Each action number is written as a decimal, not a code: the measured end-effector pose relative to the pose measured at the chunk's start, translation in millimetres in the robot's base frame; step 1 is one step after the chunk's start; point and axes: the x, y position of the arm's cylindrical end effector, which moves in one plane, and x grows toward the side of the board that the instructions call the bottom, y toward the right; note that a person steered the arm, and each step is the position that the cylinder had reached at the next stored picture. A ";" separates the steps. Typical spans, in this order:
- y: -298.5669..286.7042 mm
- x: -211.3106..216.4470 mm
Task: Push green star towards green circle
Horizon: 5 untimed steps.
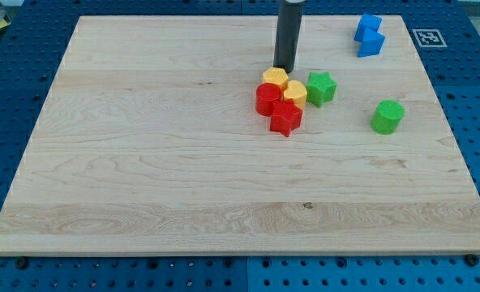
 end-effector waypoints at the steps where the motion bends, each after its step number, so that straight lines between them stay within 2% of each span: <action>1: 39.0 20.1; 2: 84.0 51.7; 3: 90.4 55.3; 4: 47.2 30.3; 5: 32.3 31.7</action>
